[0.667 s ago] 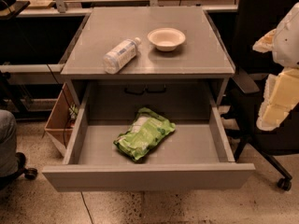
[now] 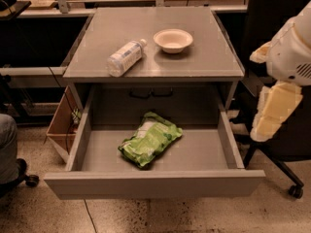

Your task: Pick green rice chip bag from top drawer and place on counter

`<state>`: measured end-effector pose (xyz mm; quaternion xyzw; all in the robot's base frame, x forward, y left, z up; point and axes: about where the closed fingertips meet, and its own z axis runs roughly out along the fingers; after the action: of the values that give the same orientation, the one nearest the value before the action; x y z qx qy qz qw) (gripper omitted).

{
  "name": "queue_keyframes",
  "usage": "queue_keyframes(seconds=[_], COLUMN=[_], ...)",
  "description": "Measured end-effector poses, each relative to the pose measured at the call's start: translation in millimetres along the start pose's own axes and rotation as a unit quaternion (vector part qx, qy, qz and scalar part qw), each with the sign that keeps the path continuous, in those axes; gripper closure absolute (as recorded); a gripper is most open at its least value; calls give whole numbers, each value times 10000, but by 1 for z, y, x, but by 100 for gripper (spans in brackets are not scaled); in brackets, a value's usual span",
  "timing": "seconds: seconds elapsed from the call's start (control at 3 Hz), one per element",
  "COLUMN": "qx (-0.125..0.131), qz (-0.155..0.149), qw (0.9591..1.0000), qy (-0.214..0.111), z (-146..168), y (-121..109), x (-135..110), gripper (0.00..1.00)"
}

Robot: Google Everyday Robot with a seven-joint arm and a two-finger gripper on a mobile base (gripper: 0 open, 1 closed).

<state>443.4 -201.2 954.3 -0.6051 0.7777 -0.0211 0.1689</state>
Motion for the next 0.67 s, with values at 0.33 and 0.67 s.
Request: queue_keyframes(seconds=[0.33, 0.67], qx=[-241, -490], qz=[11, 1], qw=[9993, 9970], qy=[-285, -596], z=[53, 108], y=[7, 14], x=[-20, -44], gripper=[0, 0])
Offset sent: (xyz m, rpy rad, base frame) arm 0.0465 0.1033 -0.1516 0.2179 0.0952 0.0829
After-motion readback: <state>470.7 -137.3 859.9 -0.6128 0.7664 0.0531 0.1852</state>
